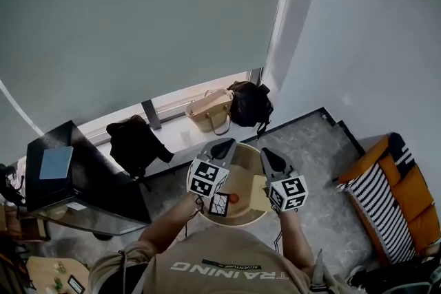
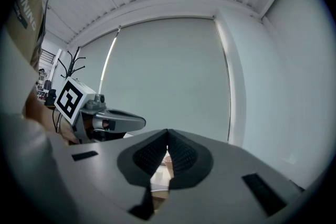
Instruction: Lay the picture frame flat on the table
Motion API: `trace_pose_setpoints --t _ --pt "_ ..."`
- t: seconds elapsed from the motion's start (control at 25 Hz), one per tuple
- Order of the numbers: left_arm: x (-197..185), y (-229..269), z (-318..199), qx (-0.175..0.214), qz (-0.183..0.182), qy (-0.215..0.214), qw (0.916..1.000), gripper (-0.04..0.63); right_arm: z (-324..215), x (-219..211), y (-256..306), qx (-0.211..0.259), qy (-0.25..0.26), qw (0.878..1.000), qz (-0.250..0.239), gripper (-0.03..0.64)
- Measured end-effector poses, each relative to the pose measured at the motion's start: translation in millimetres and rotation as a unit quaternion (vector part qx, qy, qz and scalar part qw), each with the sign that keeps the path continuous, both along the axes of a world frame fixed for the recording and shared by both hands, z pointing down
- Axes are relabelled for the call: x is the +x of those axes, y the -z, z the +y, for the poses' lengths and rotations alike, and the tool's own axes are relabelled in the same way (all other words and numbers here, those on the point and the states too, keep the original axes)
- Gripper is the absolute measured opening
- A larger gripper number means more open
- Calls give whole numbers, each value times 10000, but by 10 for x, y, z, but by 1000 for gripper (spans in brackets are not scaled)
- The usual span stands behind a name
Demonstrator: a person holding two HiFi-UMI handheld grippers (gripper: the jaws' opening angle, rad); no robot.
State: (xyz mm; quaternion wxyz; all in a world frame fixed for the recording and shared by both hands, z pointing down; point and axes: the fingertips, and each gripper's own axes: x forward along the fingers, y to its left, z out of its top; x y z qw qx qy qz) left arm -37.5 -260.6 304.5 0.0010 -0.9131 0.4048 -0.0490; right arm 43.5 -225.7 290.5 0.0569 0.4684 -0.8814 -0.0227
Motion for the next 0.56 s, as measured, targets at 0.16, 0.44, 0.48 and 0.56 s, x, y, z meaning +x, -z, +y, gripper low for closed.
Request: trace_pose_setpoints --t 0.16,0.44,0.48,0.56 --pt "9 -92 41 -94 -50 0 9999 6 48 31 -28 -74 29 9999 -120 6" --pt "-23 -29 -32 -43 -39 182 9998 6 23 74 17 44 35 9999 137 6" --pt "-15 -22 -40 -36 -35 190 9998 6 19 81 20 52 41 9999 146 6" --pt "7 -15 -54 -29 -26 199 9998 6 12 97 25 66 52 9998 159 6"
